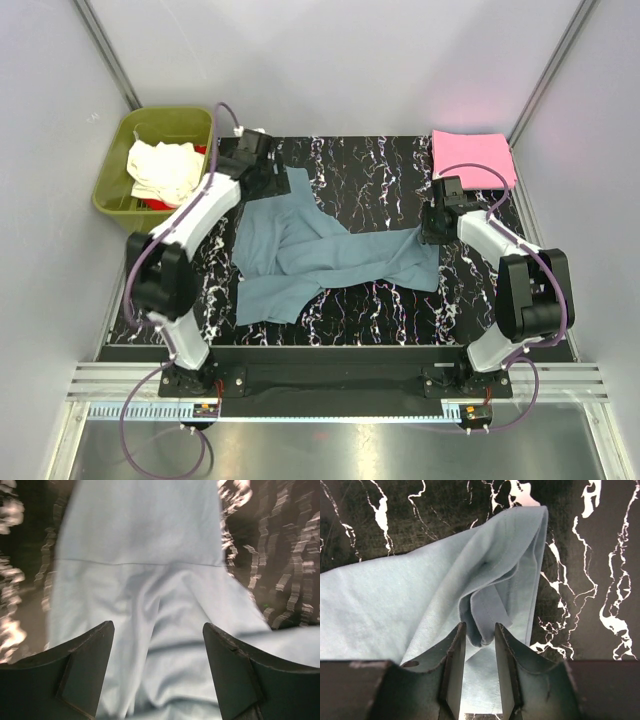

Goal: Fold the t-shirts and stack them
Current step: Flatten the tshirt out

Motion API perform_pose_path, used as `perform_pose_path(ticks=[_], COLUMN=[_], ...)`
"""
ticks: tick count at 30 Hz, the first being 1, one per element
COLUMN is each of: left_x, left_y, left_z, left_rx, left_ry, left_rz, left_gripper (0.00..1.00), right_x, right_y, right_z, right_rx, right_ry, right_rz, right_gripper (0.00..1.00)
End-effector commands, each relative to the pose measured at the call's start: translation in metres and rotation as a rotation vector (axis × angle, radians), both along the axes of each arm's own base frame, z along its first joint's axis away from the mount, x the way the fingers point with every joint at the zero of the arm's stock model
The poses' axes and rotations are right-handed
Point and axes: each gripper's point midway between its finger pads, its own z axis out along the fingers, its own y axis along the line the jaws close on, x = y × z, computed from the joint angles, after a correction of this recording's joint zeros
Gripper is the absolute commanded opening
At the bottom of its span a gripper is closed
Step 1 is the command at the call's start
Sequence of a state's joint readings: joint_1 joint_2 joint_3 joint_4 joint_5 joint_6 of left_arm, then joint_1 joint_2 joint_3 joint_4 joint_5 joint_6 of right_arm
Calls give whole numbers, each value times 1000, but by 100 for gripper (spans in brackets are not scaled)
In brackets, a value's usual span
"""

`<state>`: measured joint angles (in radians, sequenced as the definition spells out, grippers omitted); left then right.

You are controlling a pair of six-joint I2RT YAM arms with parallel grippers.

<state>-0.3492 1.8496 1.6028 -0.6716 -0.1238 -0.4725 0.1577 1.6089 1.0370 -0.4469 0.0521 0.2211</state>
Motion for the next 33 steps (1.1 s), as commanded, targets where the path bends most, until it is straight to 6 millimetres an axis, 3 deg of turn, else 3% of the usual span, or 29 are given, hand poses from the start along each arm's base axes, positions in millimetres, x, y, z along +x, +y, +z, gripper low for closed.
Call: perform_pose_path(ticks=[1,4,6,11,13,15,17,19,22,29,33], left_x=[-15,-37,-51,-76,-88,-98,-109,-121,-127,-125,-126], left_y=[16,16,18,29,22,16,2,0,3,4,0], left_z=[56,66,61,68,63,50,54,51,51,41,39], left_rx=[-21,-68,-71,-64,-111,-159,-234,-256,-253,-219,-240], left_ry=[-145,-148,-123,-136,-119,-89,-90,-86,-107,-92,-89], left_rz=[58,42,34,23,-9,-32,-101,-126,-133,-170,-185], left_gripper=[77,78,78,79,79,79,79,79,79,79,79], right_x=[2,0,-1,4,11,16,16,14,12,1,-4], right_y=[-6,-7,-8,3,9,3,-10,-8,7,25,25], right_z=[1,-5,-6,8,9,5,3,2,6,4,0], right_rx=[-26,-35,-37,8,6,-61,-136,-130,-78,-137,-180], right_ry=[-11,16,20,-24,-36,-30,-31,-48,-80,-108,-117], right_rz=[-24,-26,-23,28,92,124,101,136,206,347,357], right_gripper=[36,33,34,53,57,52,49,49,50,52,52])
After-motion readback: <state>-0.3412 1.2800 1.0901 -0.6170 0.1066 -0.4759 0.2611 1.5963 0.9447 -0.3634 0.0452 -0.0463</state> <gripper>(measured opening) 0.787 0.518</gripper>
